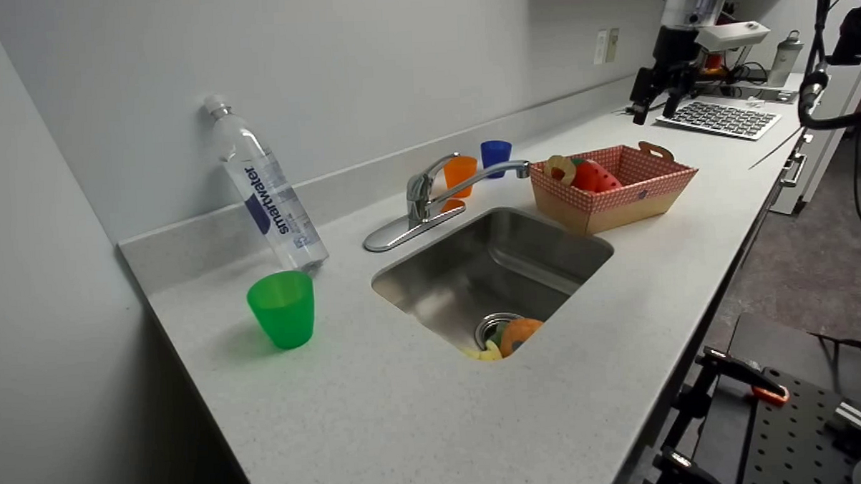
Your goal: Remove the box out of the sink
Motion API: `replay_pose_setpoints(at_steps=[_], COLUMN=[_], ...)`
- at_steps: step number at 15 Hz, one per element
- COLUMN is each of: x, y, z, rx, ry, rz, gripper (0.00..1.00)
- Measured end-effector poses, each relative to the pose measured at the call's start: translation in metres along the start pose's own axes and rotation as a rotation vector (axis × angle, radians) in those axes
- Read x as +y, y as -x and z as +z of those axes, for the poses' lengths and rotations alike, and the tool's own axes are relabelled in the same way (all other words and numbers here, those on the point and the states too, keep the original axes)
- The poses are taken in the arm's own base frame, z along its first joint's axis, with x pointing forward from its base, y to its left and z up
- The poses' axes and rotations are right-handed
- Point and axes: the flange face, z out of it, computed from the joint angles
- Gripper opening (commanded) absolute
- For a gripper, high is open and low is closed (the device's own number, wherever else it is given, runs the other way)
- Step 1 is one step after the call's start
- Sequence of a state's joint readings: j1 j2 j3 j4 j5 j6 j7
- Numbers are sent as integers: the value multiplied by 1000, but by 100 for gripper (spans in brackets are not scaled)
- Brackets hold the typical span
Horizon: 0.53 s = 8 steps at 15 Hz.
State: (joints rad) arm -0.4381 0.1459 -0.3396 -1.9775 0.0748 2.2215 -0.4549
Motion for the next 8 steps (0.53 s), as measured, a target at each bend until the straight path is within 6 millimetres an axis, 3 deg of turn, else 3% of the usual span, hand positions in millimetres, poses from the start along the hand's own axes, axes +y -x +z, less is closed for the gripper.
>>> replay_pose_setpoints(at_steps=[5, 8], x=[-52, -59], y=[-27, -29], z=[-13, -12], rx=[21, 19], ry=[-46, -48], rz=[-129, -136], gripper=[100, 100])
